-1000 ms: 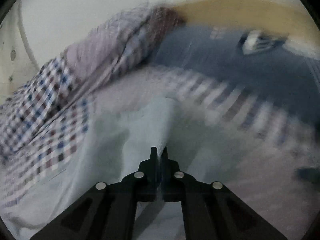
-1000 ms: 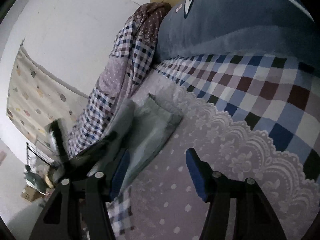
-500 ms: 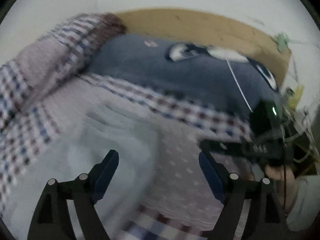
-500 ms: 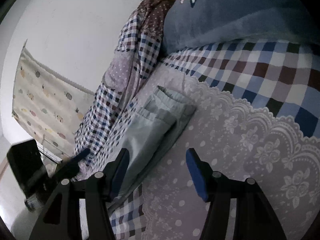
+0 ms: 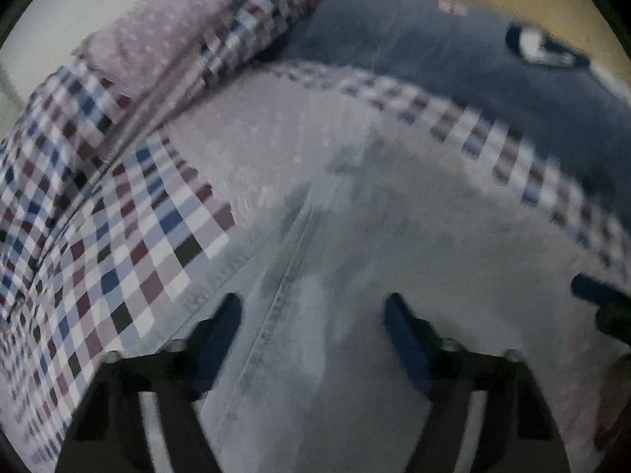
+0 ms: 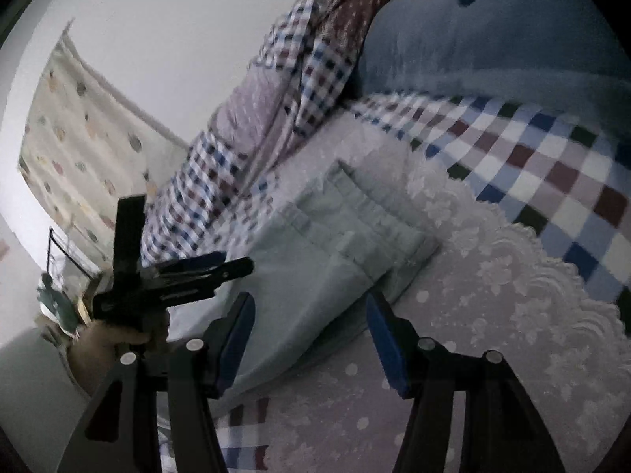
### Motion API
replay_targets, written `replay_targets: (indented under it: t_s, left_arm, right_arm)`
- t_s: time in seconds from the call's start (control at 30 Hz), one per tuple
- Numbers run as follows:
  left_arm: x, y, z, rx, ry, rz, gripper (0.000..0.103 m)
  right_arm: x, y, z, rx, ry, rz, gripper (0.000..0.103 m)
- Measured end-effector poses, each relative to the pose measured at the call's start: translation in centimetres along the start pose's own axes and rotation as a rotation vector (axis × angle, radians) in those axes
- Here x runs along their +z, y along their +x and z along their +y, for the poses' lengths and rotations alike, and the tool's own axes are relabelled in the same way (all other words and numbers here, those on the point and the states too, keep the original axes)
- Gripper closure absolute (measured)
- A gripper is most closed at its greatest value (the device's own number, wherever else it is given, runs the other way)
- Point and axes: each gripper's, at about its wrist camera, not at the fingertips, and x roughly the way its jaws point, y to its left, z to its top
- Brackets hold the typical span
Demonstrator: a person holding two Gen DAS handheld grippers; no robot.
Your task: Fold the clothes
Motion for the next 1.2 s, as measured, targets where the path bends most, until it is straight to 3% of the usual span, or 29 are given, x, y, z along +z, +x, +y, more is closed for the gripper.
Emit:
replay_targets:
  t_s: [0.07,0.1,0.13,0.17,0.37,0.43,0.57,0.7,0.77,0.83,0.9,0.97,1.17,1.2]
  left_arm:
    - [0.2,1.7,-0.2,0.013,0.033,0.037,0.055]
    - [0.5,2.0,-0.2,0.011,0.028,0.043,0.064]
    - [0.9,2.1,0.0,0.003,0.013,0.033,0.086]
    - [1.3,2.1,0.1,-0.004,-0.003,0.023,0.1]
    - [4.7,1.9,0.2,0.043,-0.037,-0.042,0.103]
    - [6.4,1.1,-0.3,0.08,-0.042,-0.101,0.103]
    - [10.0,-0.2,-1.9,0.046,-0.066,-0.186,0.103]
    - [10.0,1.9,-3.2,0.032,0.015,-0.064,0.103]
    - [9.0,2.1,-2.4,0.023,0.017,-0.037,0.089]
    - [7.9,2.0,-1.2,0.008,0.009,-0.026,0.047]
    - [6.8,0.8,-0.5,-0.01,0.015,-0.07,0.027]
    - [5.8,-0.4,0.0,-0.027,0.037,-0.109,0.026]
    - [4.0,1.8,-0.9,0.003,0.13,0.001,0.026]
    - [4.0,2.4,-1.1,0.018,0.137,0.016,0.032]
  right_arm:
    - [0.1,1.1,-0.2,0.001,-0.004,0.026,0.047]
    - [0.2,1.5,-0.3,0.006,-0.007,0.032,0.059]
    - [0.3,1.9,-0.3,0.009,-0.014,0.035,0.089]
    - [0.4,2.1,-0.2,0.012,-0.024,0.033,0.102]
    - [0.0,2.1,-0.9,0.023,-0.009,0.002,0.103]
    - [-0.1,1.8,-1.0,0.025,-0.005,-0.015,0.103]
    - [-0.3,1.3,-1.0,0.017,-0.006,-0.046,0.103]
    - [-0.4,2.2,-2.5,0.043,0.061,0.0,0.102]
    - [-0.5,2.3,-2.9,0.056,0.077,0.004,0.102]
    - [-0.5,2.3,-2.9,0.056,0.075,0.004,0.102]
    - [-0.6,2.3,-2.9,0.056,0.073,0.004,0.102]
    - [-0.6,2.3,-3.0,0.057,0.076,0.006,0.101]
    - [-0.7,2.4,-3.1,0.058,0.075,0.008,0.101]
    - [-0.7,2.4,-3.1,0.057,0.073,0.008,0.101]
